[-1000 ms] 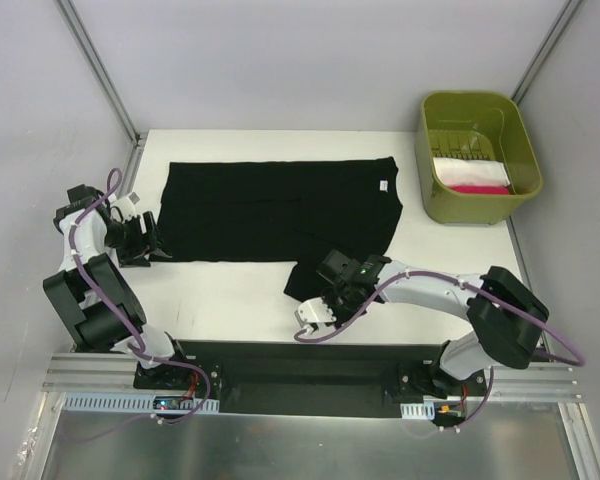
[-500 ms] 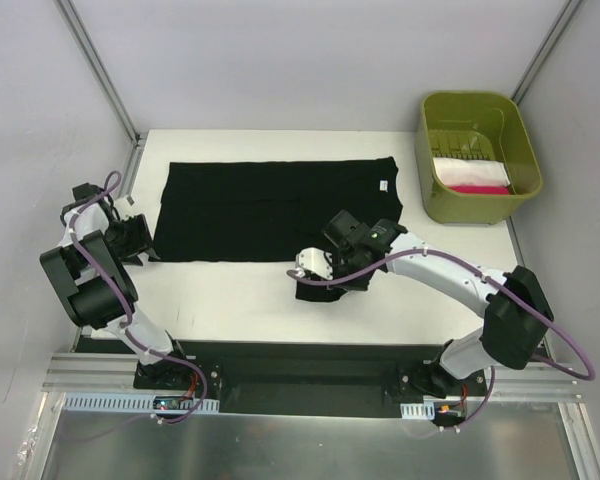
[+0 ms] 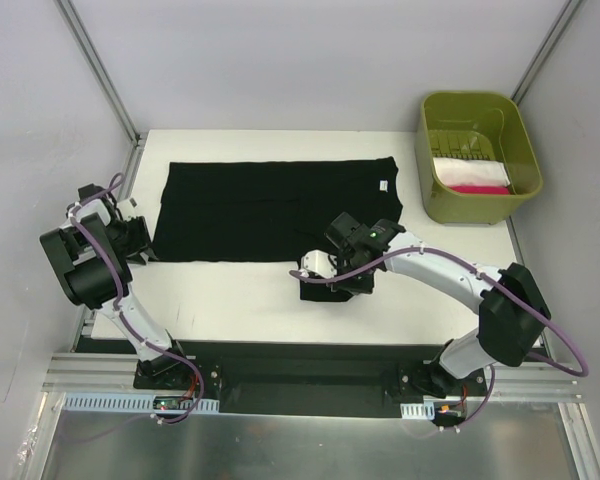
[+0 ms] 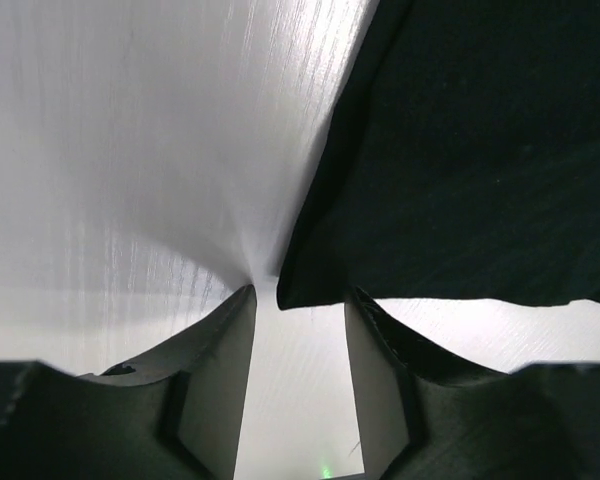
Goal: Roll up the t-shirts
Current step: Fold the T-shirt at the center of the board.
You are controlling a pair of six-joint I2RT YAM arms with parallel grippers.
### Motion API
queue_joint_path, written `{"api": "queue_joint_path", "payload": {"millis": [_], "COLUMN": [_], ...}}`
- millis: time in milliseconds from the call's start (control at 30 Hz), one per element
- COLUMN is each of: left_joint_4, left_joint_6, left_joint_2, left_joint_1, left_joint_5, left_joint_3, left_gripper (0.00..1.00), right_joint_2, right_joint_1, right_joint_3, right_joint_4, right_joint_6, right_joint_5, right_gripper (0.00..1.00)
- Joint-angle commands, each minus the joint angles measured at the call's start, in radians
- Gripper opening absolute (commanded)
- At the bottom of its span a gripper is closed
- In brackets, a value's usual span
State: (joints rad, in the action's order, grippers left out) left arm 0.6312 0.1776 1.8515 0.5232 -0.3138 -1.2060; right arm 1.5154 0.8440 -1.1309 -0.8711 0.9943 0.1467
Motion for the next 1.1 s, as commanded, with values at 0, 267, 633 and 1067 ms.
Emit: {"api": "queue_joint_path", "payload": {"millis": [0, 267, 633, 1067], "left_joint_4": [-0.022, -0.024, 0.146, 0.384], "left_joint_6": [0.03, 0.026, 0.1, 0.131], "left_joint_2": [0.046, 0.058, -0.162, -0.305], "left_joint_1": [-0.015, -0.031, -0.031, -0.029], "left_joint_5": [-0.01, -0.042, -0.094, -0.122], "left_joint_3": [-0.015, -0.03, 0.022, 0.011], "left_gripper": [0.39, 0.06, 0.0, 0.0], "right_joint_2": [-0.046, -0.089, -0.276, -0.345], "right_joint_1": [0.0, -0.008, -0.149, -0.201], "right_joint_3": [0.028, 0.071, 0.126, 0.056], "right_joint_4": [-0.002, 0.027, 0.069, -0.019], "right_joint_6": [-0.025, -0.029, -0.21, -0.301], "right_joint_5": [-0.027, -0.067, -0.197, -0.177], "right_gripper": [0.01, 0.01, 0.01, 0.01]}}
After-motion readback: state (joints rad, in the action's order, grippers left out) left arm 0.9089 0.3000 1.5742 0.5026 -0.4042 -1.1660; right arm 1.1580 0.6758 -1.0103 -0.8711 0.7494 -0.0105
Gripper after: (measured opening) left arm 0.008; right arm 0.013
